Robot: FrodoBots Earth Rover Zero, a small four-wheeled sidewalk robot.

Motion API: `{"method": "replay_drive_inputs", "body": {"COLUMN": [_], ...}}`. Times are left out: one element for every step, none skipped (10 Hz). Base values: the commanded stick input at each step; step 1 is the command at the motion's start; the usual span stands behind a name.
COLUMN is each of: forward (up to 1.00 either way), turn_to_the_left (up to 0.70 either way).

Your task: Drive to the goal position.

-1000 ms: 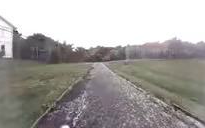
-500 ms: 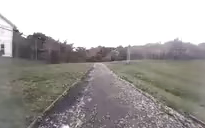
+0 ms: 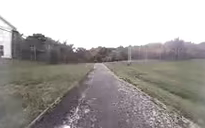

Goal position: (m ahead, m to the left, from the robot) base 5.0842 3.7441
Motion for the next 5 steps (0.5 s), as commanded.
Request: {"method": "replay_drive_inputs", "body": {"forward": [0.7,0.7,0.7,0.7,0.7], "turn_to_the_left": [0.0,0.0,0.0,0.0,0.0]}}
